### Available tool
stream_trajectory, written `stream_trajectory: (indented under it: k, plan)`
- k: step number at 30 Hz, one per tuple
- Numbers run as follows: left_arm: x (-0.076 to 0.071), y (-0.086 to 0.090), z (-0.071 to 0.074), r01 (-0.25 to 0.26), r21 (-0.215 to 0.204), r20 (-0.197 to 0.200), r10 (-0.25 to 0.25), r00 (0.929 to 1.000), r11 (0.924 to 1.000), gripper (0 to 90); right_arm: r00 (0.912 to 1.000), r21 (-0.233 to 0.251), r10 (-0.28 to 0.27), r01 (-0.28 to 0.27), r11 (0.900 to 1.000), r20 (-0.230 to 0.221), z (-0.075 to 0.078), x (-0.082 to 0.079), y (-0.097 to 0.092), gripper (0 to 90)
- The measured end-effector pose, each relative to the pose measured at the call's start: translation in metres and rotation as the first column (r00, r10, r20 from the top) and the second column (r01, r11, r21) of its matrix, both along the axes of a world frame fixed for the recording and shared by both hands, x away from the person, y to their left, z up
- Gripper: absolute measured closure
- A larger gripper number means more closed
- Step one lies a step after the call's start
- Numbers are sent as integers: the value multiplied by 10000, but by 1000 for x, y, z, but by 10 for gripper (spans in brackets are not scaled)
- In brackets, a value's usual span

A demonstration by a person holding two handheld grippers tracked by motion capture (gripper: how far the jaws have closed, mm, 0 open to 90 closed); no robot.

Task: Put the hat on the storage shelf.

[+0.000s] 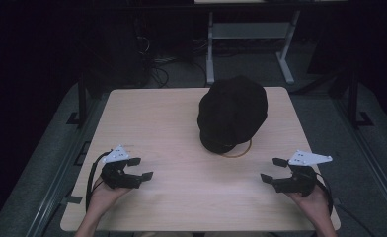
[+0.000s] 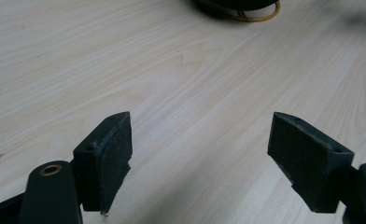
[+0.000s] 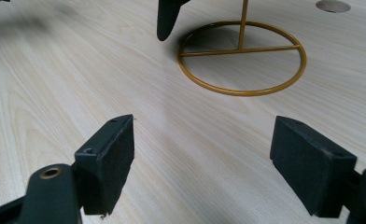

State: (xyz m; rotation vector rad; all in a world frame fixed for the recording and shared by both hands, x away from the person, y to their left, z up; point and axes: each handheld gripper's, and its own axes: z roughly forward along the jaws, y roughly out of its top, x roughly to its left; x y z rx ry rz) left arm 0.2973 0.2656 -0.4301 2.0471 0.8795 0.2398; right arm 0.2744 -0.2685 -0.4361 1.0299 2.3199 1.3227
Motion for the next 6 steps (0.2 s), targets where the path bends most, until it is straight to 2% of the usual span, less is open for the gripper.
stream_trajectory:
  k: [6]
  plan:
    - [0, 1, 0, -18, -34, 12, 19, 10000, 10000, 215, 9999, 12, 123, -123, 9999, -49, 0, 0, 2, 214]
